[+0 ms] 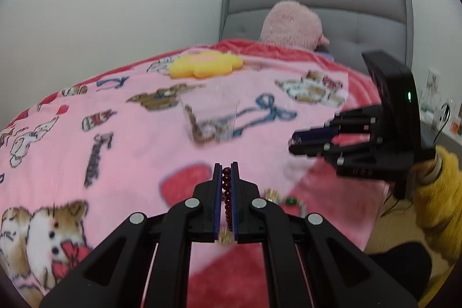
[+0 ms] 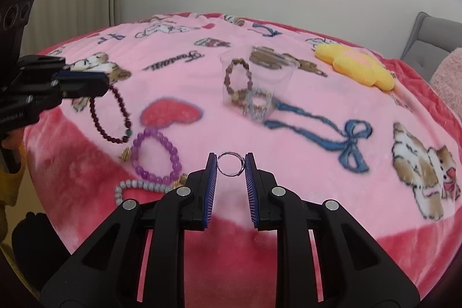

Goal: Organize jewelry
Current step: 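Carry the ring and red bracelet in both tools over the clear box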

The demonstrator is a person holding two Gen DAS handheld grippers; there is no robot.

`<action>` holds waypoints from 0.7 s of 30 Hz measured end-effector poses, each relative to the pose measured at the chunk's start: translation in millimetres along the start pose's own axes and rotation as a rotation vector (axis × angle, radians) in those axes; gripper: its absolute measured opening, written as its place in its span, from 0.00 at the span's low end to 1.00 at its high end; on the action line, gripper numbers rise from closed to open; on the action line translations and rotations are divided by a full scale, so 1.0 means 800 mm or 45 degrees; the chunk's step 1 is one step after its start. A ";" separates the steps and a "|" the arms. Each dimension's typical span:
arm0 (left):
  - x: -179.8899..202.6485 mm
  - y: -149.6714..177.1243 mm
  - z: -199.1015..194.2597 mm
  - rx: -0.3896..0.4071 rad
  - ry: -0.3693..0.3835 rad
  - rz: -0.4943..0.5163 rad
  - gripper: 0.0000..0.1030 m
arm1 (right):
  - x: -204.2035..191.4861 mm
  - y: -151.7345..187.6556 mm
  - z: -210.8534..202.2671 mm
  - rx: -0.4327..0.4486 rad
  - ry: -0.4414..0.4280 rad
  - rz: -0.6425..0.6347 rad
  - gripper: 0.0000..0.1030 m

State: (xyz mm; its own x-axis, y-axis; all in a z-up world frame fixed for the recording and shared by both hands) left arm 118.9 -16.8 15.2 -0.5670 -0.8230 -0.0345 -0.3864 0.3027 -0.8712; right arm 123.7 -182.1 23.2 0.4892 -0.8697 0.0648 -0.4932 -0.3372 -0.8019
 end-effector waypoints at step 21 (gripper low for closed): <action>-0.049 -0.132 0.080 0.080 0.054 -0.236 0.05 | 0.045 -0.101 0.033 0.131 0.025 0.119 0.19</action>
Point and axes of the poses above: each gripper's, at about its wrist camera, not at the fingertips, and z roughly the way its jaws point, x to its right, y to its underside, the point moved 6 cm from there along z, roughly the way its jaws point, and after that the axes turned 1 degree about y, right-handed, at the moved point
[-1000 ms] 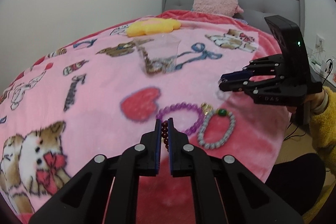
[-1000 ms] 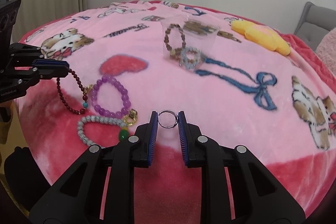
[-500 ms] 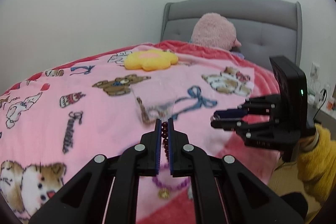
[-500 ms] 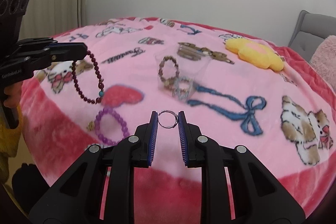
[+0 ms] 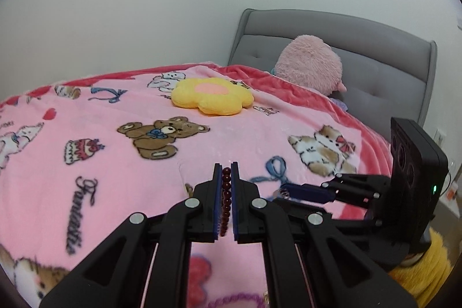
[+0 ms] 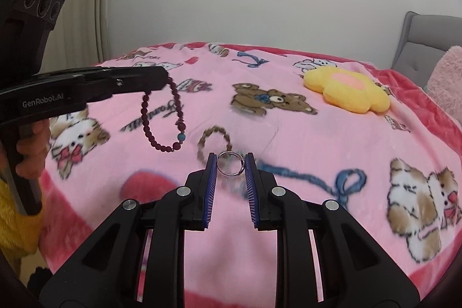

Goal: Organize jewelry
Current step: 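Carry the ring and red bracelet in both tools over the clear box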

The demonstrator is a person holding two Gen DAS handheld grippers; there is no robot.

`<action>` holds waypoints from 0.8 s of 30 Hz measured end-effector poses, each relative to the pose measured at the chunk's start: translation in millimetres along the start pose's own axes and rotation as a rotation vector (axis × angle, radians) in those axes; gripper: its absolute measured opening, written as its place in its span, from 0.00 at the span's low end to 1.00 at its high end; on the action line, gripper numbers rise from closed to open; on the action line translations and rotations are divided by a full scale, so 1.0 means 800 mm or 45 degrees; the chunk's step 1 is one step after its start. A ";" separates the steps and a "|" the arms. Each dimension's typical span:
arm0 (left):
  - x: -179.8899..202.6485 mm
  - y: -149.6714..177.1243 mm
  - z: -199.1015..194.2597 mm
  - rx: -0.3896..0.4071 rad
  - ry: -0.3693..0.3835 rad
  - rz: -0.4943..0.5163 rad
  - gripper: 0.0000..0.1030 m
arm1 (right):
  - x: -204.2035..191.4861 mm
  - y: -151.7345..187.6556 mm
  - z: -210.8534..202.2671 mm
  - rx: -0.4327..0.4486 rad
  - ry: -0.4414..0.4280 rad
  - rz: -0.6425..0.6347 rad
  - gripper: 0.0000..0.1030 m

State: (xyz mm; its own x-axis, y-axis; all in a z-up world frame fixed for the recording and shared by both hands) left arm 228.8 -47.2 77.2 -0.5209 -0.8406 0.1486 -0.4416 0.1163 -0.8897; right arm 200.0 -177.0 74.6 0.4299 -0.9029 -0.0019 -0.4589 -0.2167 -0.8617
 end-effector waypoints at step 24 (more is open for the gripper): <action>-0.042 0.009 0.097 -0.122 0.072 -0.194 0.05 | 0.001 -0.010 0.077 -0.085 -0.017 0.032 0.19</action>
Point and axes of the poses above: each gripper's, at about its wrist camera, not at the fingertips, and z roughly the way its jaws point, x to its right, y to its underside, the point moved 6 cm from there along z, roughly the way its jaws point, and after that the axes turned 1 degree about y, right-handed, at the moved point
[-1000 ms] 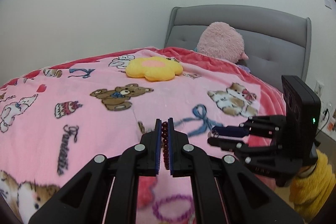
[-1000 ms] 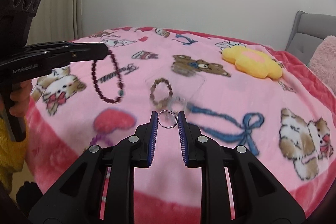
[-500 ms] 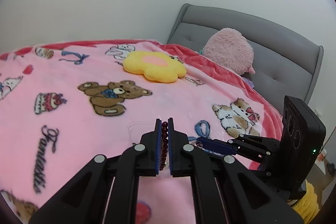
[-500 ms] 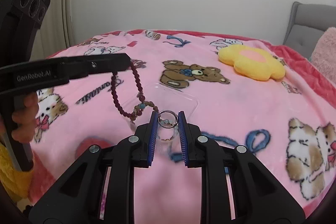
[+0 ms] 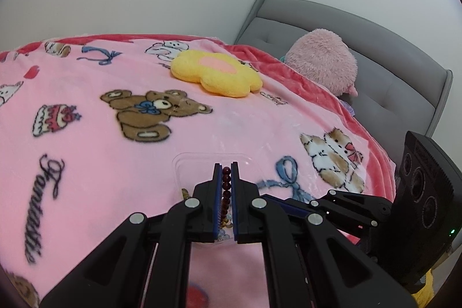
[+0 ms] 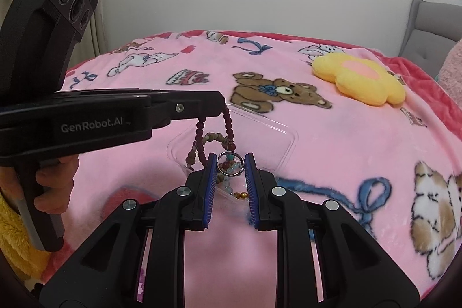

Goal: Organize jewelry
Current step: 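Carry the ring and red bracelet in both tools over the clear box, then open both tools to drop the ring and red bracelet into the box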

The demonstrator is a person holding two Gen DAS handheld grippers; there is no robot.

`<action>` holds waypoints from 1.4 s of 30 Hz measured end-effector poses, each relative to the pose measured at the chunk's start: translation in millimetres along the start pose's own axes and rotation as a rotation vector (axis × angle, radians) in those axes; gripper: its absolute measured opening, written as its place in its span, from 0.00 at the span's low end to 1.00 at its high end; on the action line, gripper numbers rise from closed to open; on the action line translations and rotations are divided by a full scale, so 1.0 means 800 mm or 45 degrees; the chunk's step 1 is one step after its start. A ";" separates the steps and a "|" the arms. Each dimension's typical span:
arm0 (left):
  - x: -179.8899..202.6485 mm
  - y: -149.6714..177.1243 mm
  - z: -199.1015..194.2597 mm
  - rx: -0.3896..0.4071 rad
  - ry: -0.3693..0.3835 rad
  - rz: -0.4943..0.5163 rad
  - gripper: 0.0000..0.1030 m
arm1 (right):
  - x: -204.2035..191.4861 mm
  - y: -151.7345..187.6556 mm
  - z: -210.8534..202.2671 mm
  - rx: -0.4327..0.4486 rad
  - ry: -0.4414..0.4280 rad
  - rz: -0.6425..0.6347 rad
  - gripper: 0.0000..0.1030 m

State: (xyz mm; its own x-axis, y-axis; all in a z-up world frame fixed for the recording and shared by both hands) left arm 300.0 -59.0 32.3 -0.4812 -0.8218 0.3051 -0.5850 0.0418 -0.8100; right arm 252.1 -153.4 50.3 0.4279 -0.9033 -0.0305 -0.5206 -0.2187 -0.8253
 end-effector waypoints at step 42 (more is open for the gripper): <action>-0.010 0.048 -0.030 -0.076 0.031 0.088 0.25 | -0.018 0.032 -0.052 0.038 -0.053 -0.013 0.37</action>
Point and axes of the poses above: each gripper's, at about its wrist camera, not at the fingertips, and z roughly the way its jaws point, x to its right, y to its underside, the point moved 6 cm from there along z, roughly the way its jaws point, and after that the axes turned 1 degree about y, right-handed, at the moved point
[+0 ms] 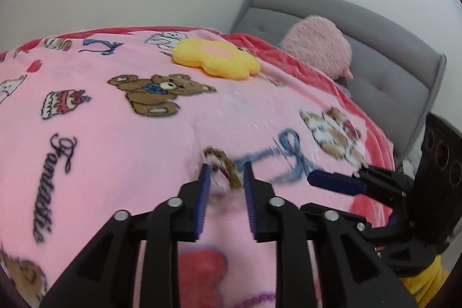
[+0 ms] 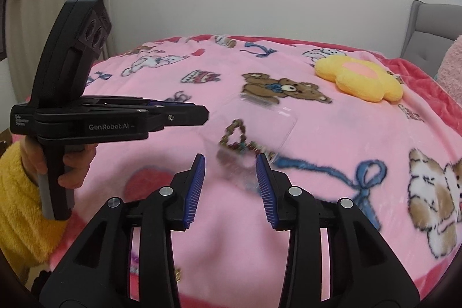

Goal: Organize jewelry
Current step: 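Open both tools to drop the ring and red bracelet into the box, then grasp the grey bracelet with green bead with the right tool while the left tool grasps the purple bracelet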

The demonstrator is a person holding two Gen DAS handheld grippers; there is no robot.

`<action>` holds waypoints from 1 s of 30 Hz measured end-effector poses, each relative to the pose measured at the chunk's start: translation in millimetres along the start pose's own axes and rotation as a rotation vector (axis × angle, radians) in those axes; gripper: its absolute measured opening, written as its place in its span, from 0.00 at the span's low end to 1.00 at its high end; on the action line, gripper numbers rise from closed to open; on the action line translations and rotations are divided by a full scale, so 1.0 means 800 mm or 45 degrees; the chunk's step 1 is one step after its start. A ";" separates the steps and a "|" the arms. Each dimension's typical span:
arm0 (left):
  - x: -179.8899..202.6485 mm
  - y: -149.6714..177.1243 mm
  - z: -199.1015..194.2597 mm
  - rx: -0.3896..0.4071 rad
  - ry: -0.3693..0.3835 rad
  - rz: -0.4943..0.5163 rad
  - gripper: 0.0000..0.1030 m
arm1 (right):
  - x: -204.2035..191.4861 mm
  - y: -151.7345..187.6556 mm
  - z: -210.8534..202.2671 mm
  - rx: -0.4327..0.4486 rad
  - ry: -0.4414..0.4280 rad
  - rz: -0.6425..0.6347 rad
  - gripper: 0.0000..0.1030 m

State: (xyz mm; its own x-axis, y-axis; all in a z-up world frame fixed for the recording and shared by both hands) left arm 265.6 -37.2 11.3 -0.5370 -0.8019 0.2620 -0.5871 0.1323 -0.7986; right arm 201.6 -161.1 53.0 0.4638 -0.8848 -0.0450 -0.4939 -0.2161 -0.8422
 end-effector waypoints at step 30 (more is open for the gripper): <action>0.036 0.134 -0.026 -0.239 -0.097 0.365 0.39 | -0.060 0.141 -0.054 -0.218 -0.054 -0.106 0.36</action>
State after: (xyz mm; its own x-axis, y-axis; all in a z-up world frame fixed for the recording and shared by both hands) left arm 175.1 -34.0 -55.4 -0.6535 -0.7569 -0.0052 -0.5240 0.4573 -0.7185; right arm 92.3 -160.9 -16.6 0.5370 -0.8435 -0.0042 -0.5689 -0.3585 -0.7402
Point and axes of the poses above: each gripper's, at about its wrist camera, not at the fingertips, and z roughly the way its jaws point, x to its right, y to its underside, the point moved 6 cm from there along z, roughly the way its jaws point, and after that the axes turned 1 degree about y, right-handed, at the moved point
